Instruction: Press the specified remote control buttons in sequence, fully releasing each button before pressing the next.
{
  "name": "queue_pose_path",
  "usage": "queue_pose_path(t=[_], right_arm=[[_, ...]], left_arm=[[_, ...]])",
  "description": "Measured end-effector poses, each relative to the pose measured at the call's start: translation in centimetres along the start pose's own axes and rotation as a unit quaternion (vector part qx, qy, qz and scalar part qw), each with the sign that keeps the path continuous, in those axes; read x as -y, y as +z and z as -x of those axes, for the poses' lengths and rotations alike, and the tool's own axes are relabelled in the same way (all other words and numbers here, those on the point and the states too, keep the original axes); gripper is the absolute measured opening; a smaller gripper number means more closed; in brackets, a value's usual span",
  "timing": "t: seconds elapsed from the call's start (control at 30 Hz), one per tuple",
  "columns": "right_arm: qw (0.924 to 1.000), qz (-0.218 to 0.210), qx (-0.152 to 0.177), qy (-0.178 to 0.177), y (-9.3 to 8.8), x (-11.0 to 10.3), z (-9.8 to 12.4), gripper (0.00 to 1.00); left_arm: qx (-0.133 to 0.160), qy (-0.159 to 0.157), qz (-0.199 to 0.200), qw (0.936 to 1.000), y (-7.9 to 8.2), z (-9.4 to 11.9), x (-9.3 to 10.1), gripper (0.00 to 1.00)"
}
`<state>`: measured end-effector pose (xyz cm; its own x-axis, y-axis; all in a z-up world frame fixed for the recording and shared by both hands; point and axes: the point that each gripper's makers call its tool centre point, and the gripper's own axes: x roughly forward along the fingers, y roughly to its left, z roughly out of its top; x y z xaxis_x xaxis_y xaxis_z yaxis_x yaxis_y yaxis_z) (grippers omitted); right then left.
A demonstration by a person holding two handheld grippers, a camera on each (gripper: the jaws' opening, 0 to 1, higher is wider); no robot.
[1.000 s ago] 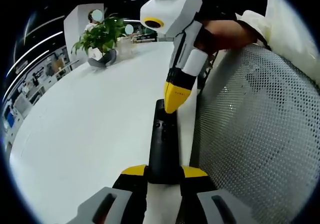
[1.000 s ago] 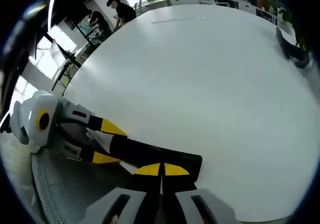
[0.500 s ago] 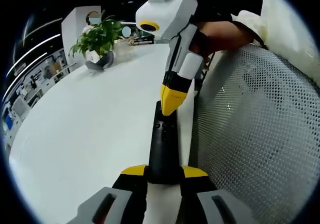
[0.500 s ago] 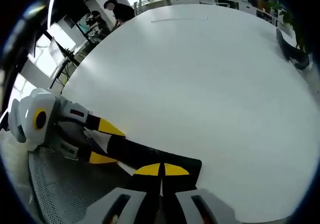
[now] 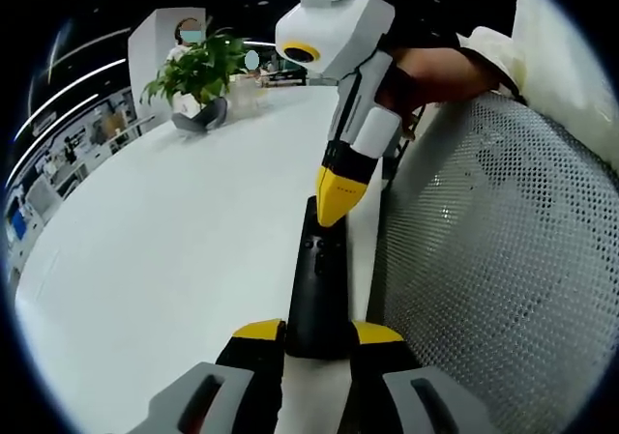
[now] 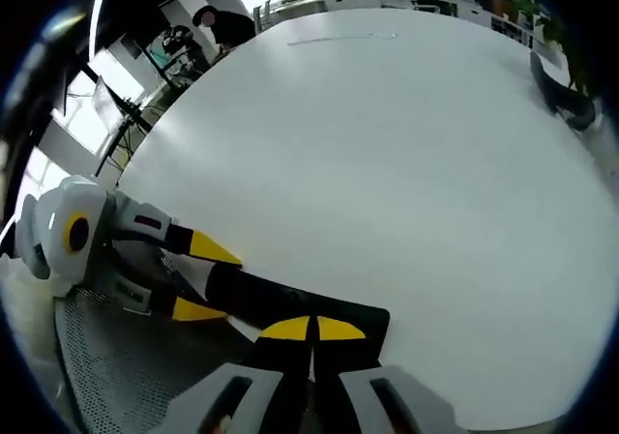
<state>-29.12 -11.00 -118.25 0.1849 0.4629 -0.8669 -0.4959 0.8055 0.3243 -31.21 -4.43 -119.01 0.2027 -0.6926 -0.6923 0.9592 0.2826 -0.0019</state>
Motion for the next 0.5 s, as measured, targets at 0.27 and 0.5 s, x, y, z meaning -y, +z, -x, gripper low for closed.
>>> queue_pose_path(t=[0.27, 0.5], right_arm=[[0.9996, -0.027, 0.006, 0.011, 0.06, 0.12, 0.02, 0.0], [0.9997, -0.021, 0.006, 0.008, 0.07, 0.15, 0.01, 0.0]], left_arm=[[-0.001, 0.001, 0.0, 1.0, 0.05, -0.04, -0.12, 0.26], [-0.003, 0.001, 0.001, 1.0, 0.11, -0.1, -0.15, 0.26]])
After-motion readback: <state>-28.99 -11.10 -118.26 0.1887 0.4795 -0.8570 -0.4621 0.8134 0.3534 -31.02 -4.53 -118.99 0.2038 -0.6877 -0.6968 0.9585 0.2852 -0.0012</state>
